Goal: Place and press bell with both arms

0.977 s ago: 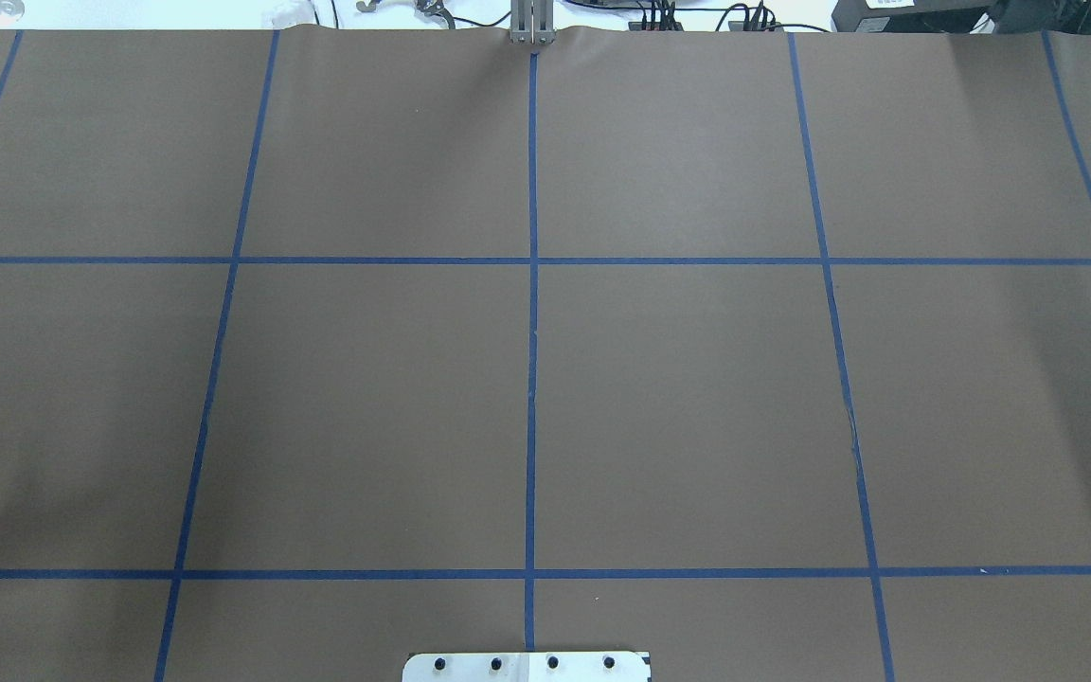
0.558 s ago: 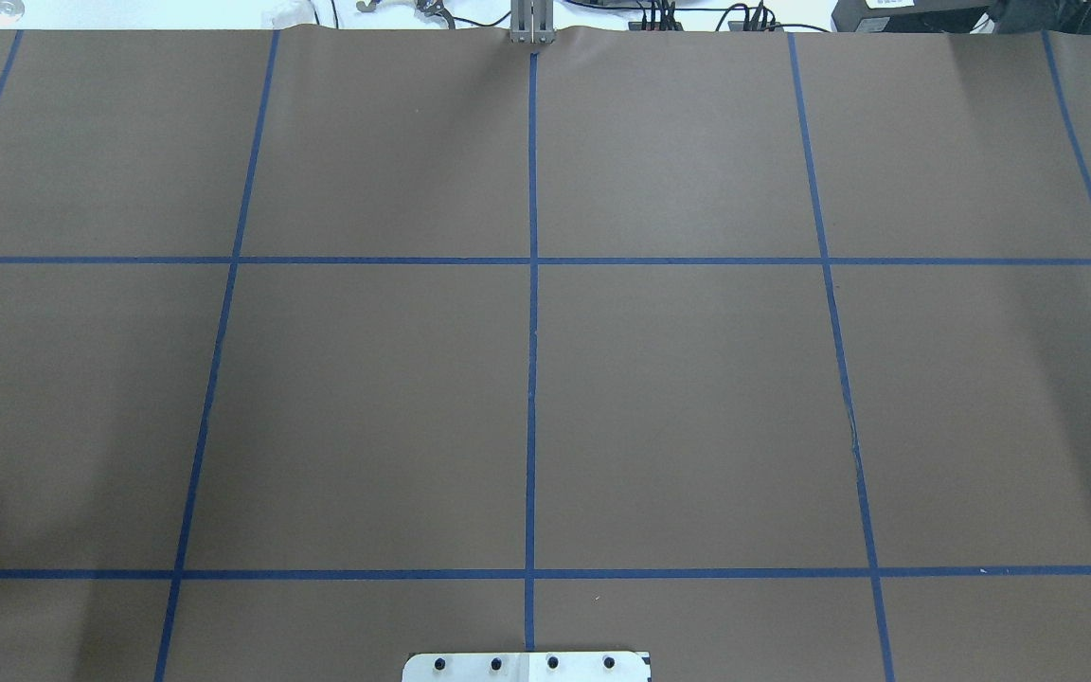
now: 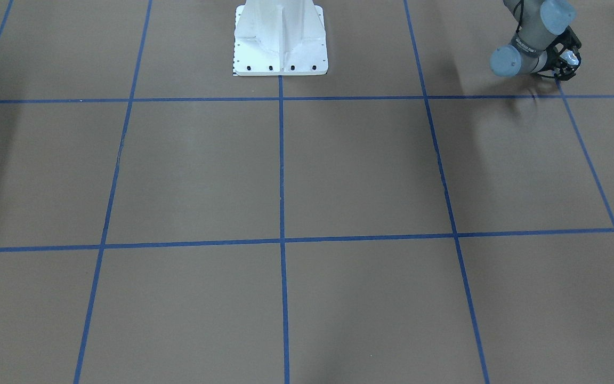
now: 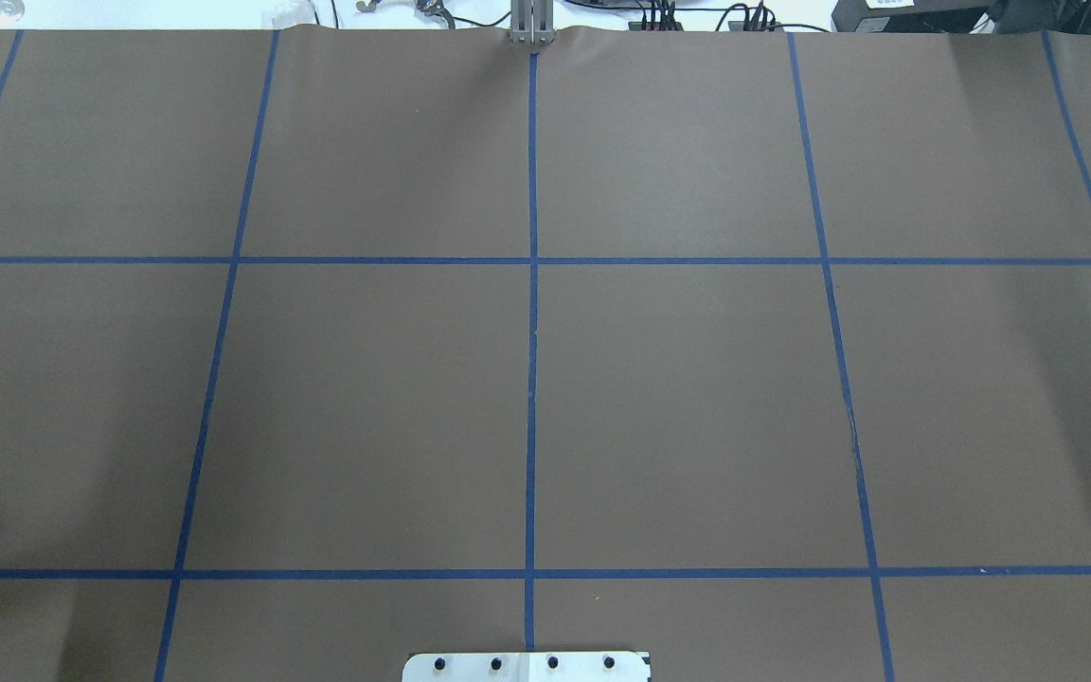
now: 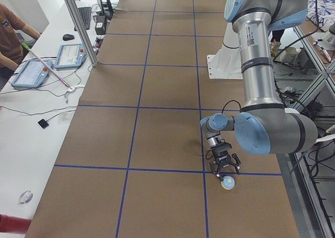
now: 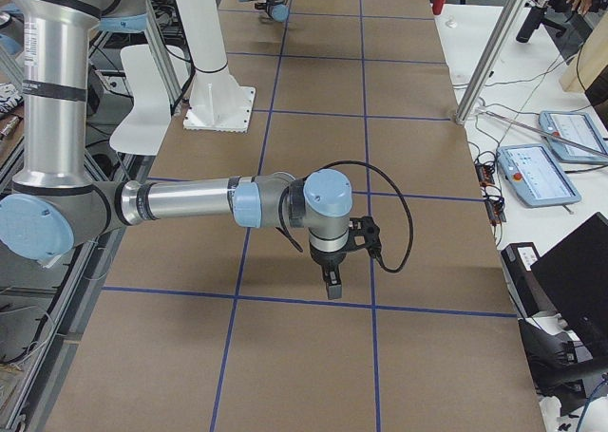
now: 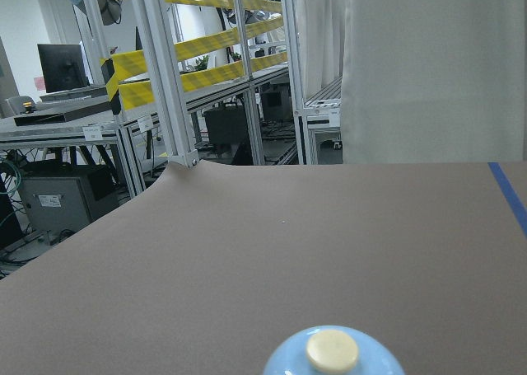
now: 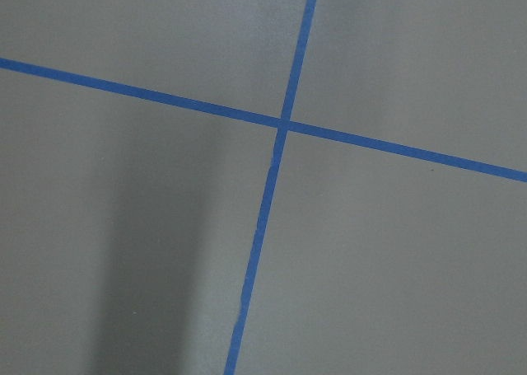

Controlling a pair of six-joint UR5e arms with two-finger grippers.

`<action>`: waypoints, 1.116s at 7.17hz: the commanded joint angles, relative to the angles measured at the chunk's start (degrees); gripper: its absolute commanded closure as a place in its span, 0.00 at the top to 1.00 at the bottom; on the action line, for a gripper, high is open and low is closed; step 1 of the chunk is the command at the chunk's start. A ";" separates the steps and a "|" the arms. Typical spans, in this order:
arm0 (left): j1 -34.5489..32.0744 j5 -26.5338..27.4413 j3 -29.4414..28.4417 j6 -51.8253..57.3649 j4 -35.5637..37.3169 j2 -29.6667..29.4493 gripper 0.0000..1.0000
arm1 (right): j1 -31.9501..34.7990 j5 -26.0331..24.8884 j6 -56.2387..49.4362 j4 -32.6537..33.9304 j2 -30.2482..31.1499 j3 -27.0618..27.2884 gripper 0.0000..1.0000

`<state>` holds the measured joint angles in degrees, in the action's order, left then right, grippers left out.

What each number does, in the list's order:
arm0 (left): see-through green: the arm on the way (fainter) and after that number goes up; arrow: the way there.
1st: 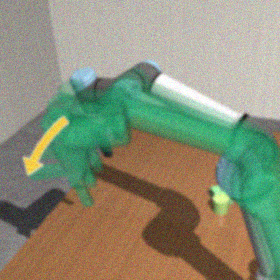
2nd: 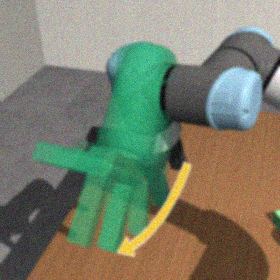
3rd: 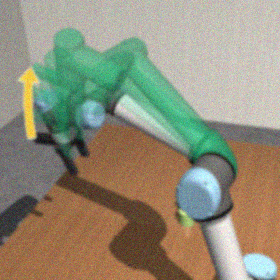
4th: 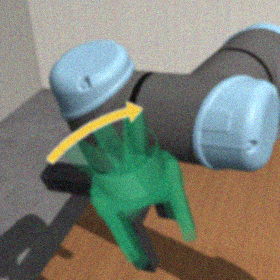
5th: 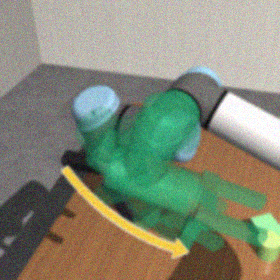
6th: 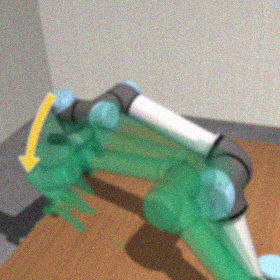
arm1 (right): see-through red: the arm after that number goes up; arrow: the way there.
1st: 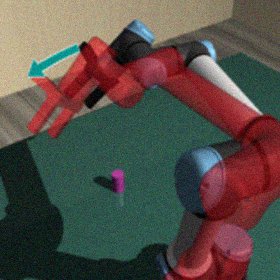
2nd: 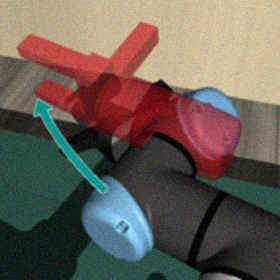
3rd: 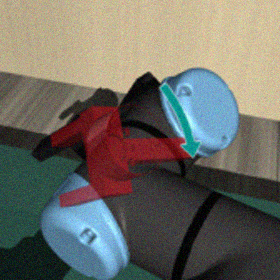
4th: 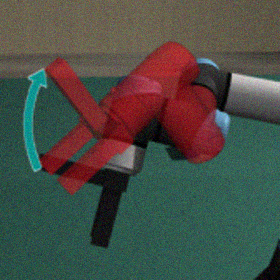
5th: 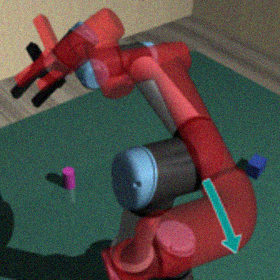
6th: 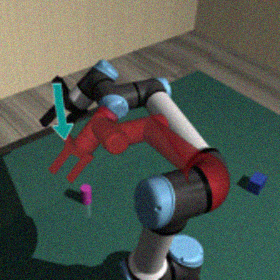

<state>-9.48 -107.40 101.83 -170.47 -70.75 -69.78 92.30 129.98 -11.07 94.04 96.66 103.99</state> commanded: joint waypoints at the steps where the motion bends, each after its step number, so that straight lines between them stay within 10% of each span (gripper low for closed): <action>1: 0.08 0.00 0.12 0.41 -0.18 0.00 1.00 | -0.01 -0.78 0.00 0.00 0.02 0.07 1.00; 8: 0.08 0.44 -0.31 0.85 -1.06 1.49 1.00 | -0.01 -0.60 0.00 0.00 0.45 0.16 1.00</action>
<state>-9.47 -106.95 101.56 -169.15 -71.73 -67.98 92.29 129.38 -11.07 94.04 97.09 104.14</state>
